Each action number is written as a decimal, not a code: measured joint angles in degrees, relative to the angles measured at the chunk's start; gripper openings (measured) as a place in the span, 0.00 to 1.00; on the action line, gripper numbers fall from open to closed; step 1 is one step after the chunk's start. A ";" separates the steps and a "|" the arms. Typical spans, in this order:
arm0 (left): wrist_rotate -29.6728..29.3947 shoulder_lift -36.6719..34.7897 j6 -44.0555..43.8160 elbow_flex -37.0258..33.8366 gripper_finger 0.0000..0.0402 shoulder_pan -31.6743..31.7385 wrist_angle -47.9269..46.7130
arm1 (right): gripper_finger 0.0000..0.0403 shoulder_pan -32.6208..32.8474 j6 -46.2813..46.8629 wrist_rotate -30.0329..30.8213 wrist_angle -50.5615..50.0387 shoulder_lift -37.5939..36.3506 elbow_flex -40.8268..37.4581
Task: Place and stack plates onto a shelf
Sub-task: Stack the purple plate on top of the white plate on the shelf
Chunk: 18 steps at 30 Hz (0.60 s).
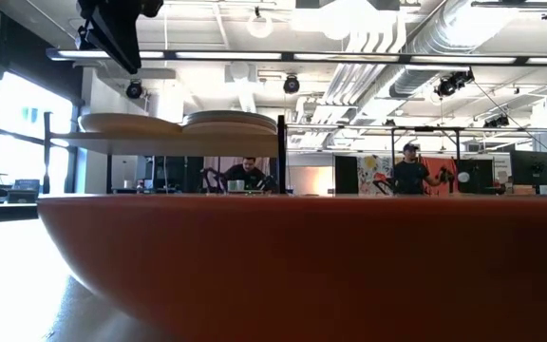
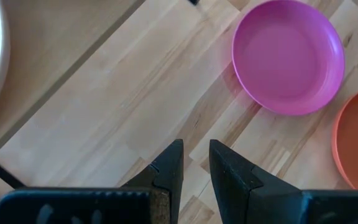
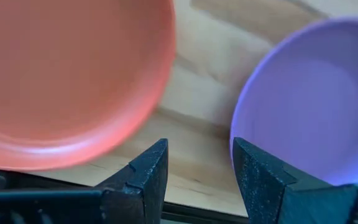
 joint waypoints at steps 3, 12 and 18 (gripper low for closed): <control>-0.01 0.00 -0.18 0.00 0.16 0.00 0.00 | 0.39 0.74 0.01 -2.54 0.01 1.87 0.00; -0.02 0.02 -0.17 0.00 0.16 0.02 -0.01 | 0.39 1.68 -0.49 -5.40 0.01 5.98 0.00; -0.02 0.02 0.52 0.00 0.16 0.04 0.00 | 0.39 2.12 -1.98 -6.94 0.03 7.86 0.00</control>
